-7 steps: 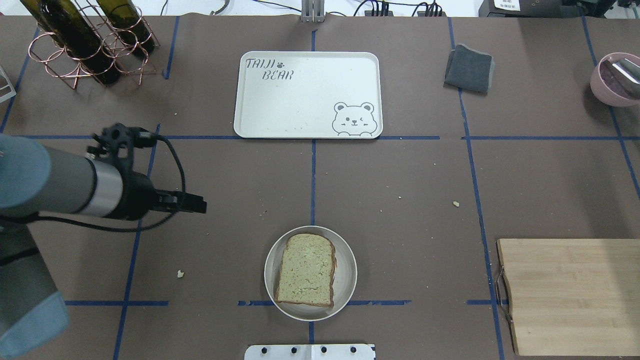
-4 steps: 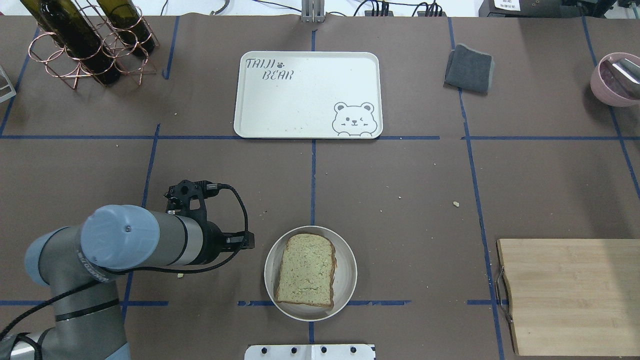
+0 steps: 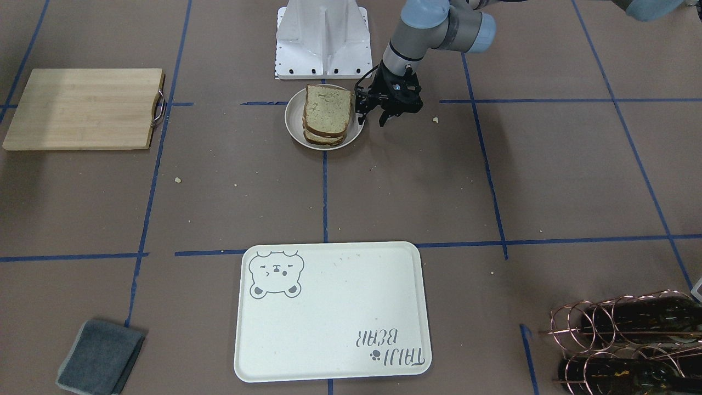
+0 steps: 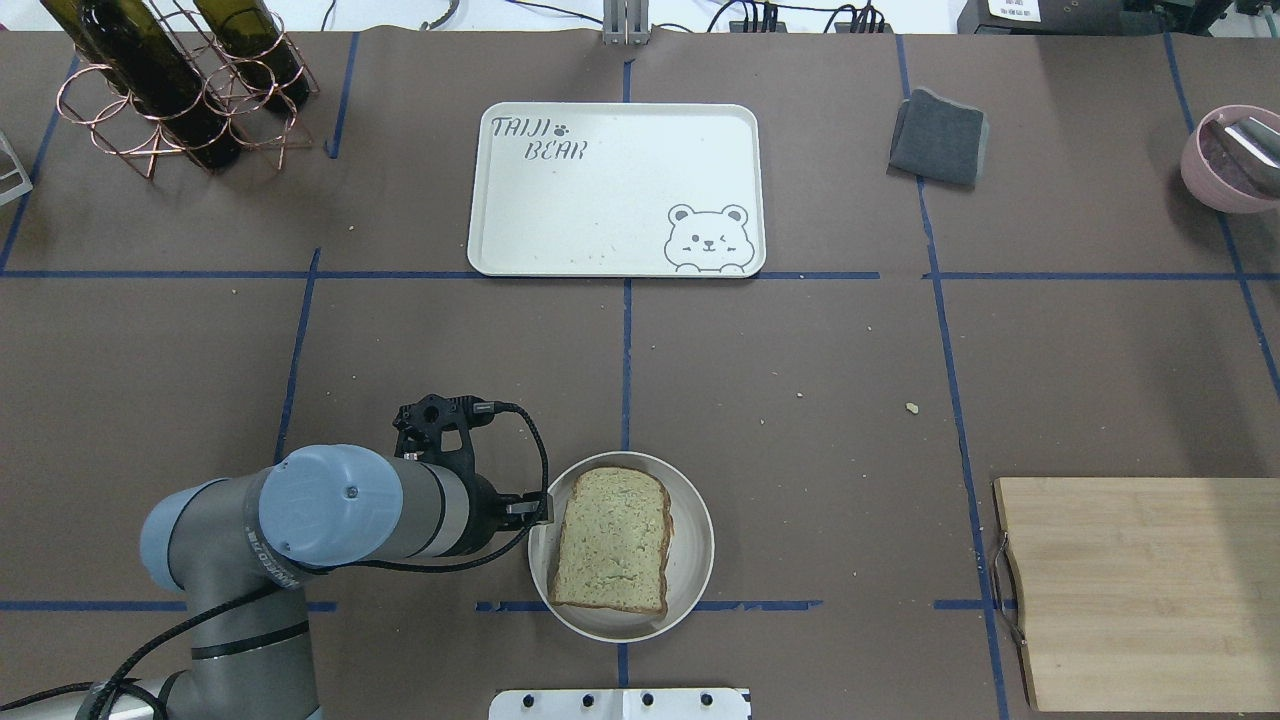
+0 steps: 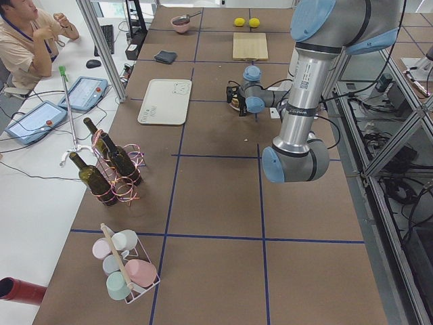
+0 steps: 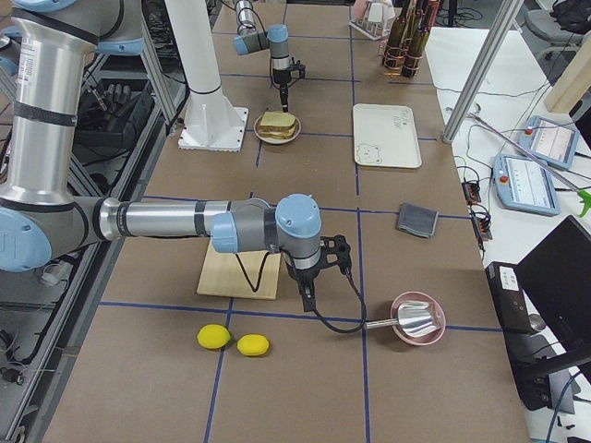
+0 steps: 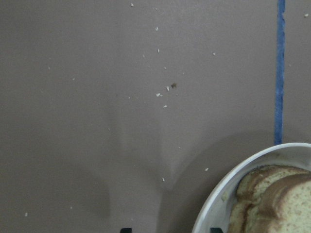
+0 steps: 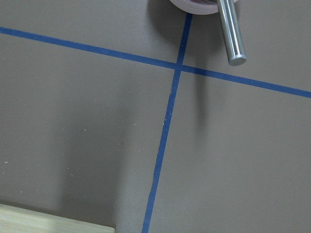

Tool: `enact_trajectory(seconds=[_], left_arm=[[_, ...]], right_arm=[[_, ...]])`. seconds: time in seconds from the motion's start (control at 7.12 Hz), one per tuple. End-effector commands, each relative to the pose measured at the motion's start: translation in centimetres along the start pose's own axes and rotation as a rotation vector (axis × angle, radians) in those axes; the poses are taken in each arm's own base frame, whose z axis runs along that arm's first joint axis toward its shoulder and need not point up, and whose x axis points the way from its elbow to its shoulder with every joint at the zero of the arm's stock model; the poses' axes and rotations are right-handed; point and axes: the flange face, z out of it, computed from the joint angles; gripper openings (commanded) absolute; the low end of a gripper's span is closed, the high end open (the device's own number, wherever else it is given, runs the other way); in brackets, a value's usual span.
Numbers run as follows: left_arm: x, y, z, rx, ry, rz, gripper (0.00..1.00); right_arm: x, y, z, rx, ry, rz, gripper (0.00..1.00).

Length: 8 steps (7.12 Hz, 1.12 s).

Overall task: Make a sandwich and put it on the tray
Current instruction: 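Reach the left gripper to the plate rim and grasp the plate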

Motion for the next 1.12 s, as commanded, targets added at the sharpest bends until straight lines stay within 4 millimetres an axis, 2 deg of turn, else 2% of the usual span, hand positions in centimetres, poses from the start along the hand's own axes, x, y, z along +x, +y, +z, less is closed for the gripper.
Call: enact_trajectory(seconds=[0.0, 0.14, 0.28, 0.7, 0.98], left_arm=[[0.3, 0.7, 0.5, -0.012, -0.002, 0.006, 0.47], [0.3, 0.7, 0.5, -0.012, 0.000, 0.006, 0.18], [0.3, 0.7, 0.5, -0.013, 0.001, 0.008, 0.00], [1.5, 1.7, 0.3, -0.027, 0.026, 0.021, 0.00], [2.6, 1.5, -2.5, -0.020, 0.078, 0.026, 0.00]], right_arm=[[0.4, 0.5, 0.0, 0.000, 0.004, 0.010, 1.00], [0.5, 0.5, 0.0, -0.002, 0.007, 0.011, 1.00], [0.5, 0.5, 0.0, -0.002, 0.007, 0.011, 1.00], [0.5, 0.4, 0.0, -0.001, 0.013, 0.011, 1.00], [0.5, 0.5, 0.0, -0.002, 0.014, 0.012, 1.00]])
